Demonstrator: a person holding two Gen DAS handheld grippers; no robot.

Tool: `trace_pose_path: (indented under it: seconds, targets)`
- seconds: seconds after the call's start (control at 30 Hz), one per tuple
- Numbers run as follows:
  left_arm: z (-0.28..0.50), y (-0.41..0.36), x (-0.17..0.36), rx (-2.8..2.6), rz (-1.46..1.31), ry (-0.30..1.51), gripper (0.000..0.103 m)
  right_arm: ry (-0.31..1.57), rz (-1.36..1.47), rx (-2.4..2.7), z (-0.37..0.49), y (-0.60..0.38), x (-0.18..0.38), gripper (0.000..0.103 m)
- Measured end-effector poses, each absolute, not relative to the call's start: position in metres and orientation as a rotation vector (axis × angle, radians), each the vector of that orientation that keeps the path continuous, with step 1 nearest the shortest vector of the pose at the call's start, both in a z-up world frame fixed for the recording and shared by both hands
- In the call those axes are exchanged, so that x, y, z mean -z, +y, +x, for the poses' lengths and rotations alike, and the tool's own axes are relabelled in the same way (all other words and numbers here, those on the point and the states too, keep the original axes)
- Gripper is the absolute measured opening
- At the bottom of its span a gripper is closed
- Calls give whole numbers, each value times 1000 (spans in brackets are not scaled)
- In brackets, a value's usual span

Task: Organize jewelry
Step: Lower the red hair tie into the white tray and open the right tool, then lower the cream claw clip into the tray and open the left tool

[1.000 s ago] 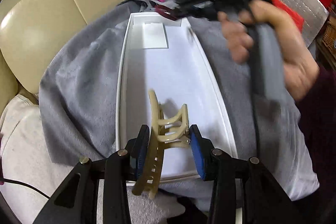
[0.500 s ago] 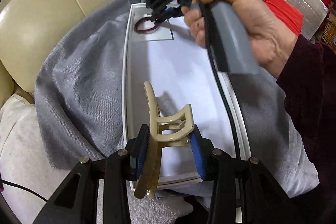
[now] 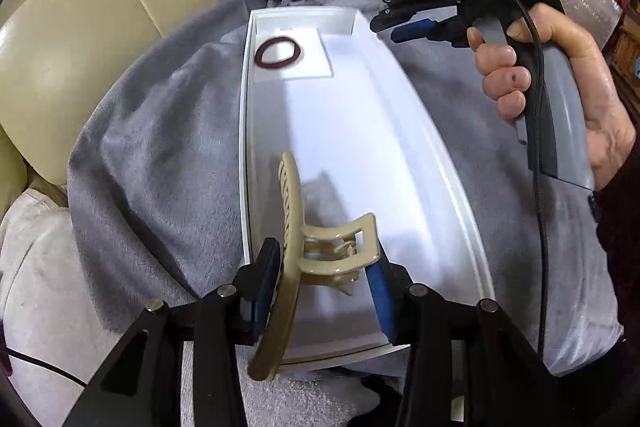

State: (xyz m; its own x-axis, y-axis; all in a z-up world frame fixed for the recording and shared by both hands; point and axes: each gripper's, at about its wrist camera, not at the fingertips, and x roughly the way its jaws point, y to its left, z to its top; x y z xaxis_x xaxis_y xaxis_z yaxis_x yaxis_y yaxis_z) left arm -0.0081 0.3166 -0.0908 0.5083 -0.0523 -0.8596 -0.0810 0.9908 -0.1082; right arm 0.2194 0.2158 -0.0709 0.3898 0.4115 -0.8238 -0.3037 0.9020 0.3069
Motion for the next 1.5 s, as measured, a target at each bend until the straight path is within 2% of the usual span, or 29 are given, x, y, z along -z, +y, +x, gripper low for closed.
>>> trace_pose_path:
  seconds: [0.1, 0.13, 0.17, 0.27, 0.47, 0.73, 0.9, 1.1, 1.3, 1.4, 1.5]
  targets:
    - [-9, 316, 97, -16, -120, 1052, 44, 1118, 37, -398, 217, 229, 87, 24]
    - [-10, 315, 98, -14, -115, 1054, 44, 1130, 23, -374, 217, 228, 92, 22]
    - [-11, 314, 97, -9, -109, 1053, 44, 1135, 35, -369, 216, 229, 98, 14]
    - [-13, 308, 98, 23, -103, 1072, 40, 1093, 17, -340, 208, 224, 96, 12]
    - [-18, 272, 102, 109, -34, 1089, 40, 1062, 79, -229, 195, 163, 89, 13]
    - [-33, 183, 100, 328, 72, 1139, 39, 1122, 210, -115, 172, 58, 80, 13]
    - [-34, 169, 96, 330, 137, 1137, 39, 1136, 233, -37, 153, 14, 80, 14]
    - [-22, 175, 84, 267, 120, 1172, 39, 1117, 338, -157, 146, -17, 78, 22]
    - [-20, 159, 32, 226, 137, 1034, 41, 982, 337, -241, 93, -97, 34, 25]
    - [-20, 133, 5, 215, 144, 925, 55, 966, 351, -212, 61, -161, 27, 25]
    - [-14, 98, -5, 231, 122, 858, 57, 957, 421, -156, 36, -222, 32, 24]
